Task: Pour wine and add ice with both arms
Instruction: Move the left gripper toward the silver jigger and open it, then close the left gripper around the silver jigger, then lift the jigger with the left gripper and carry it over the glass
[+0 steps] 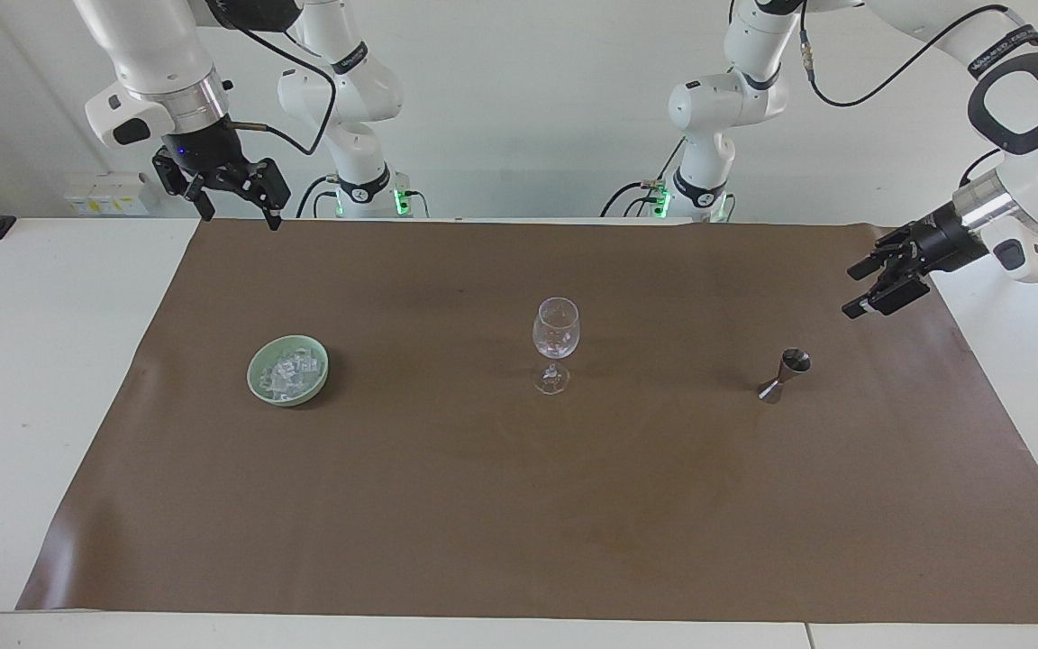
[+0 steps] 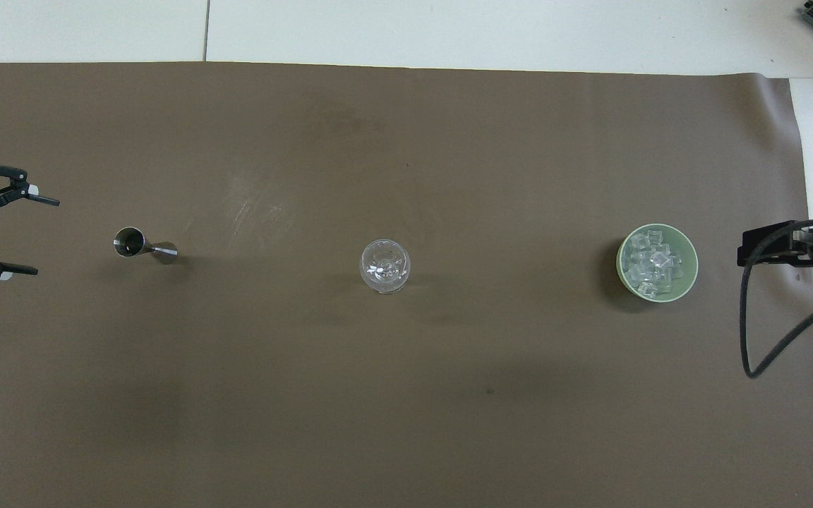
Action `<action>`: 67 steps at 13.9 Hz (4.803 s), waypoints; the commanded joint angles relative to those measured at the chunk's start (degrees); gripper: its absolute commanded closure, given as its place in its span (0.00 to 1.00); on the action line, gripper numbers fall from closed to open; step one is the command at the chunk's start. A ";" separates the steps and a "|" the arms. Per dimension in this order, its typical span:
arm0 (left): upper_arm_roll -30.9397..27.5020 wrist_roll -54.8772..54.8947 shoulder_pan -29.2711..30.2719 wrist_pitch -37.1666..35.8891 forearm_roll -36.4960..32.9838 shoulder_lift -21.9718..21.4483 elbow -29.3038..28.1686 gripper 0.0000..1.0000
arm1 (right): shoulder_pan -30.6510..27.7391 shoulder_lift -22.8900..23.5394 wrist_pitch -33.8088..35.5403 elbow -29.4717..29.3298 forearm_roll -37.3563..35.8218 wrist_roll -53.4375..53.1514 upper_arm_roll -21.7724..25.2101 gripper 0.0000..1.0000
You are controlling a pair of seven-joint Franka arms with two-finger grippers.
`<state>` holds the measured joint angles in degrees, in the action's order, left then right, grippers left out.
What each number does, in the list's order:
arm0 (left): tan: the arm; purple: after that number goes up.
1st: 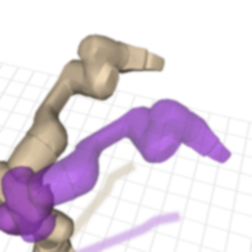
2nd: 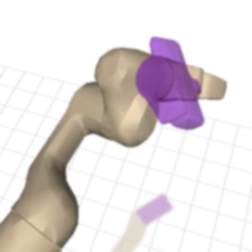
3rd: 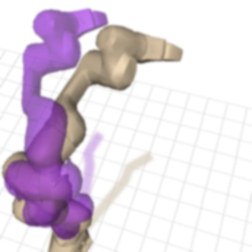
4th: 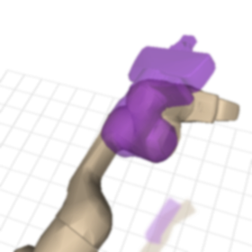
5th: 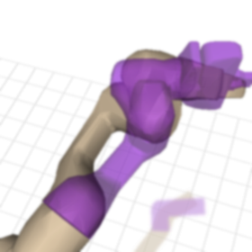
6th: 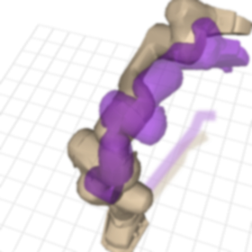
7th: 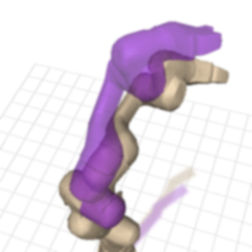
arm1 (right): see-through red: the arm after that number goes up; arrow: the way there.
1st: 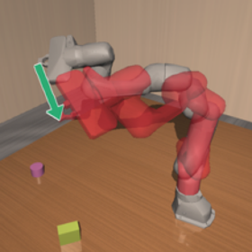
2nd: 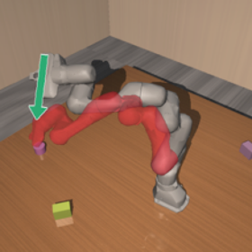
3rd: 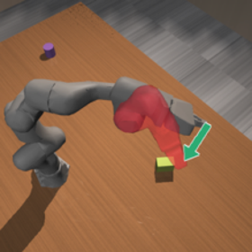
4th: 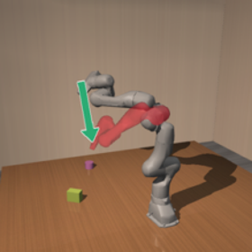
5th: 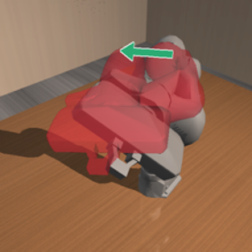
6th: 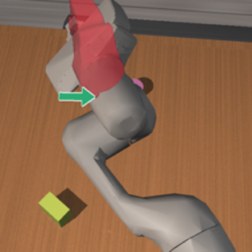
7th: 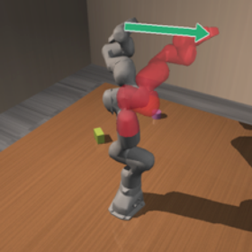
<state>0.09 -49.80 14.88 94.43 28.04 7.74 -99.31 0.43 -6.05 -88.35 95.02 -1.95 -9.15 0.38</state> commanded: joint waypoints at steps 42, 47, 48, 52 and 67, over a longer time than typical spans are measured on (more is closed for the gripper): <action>0.61 14.03 10.00 3.31 46.92 16.51 -21.89 0.00 | -0.08 -1.34 0.11 1.39 0.99 1.77 0.15 0.00; 0.61 15.96 8.41 2.69 49.66 16.51 -21.97 0.00 | -0.08 -1.34 0.11 1.39 0.99 1.77 0.15 0.00; 0.61 16.14 8.06 2.95 49.74 16.51 -22.24 0.00 | -0.08 -1.34 0.11 1.39 0.99 1.77 0.15 0.00; 0.52 15.96 8.15 3.04 50.01 16.51 -21.98 0.17 | -0.08 -1.34 0.11 1.39 0.99 1.77 0.15 0.00; 1.40 8.50 6.75 0.93 52.65 15.20 -18.20 1.00 | -0.08 -1.34 0.20 1.39 0.99 1.77 0.15 0.00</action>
<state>1.65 -39.01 23.57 96.07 79.30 24.03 -118.31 0.43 -6.05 -88.35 95.03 -1.95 -9.15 0.38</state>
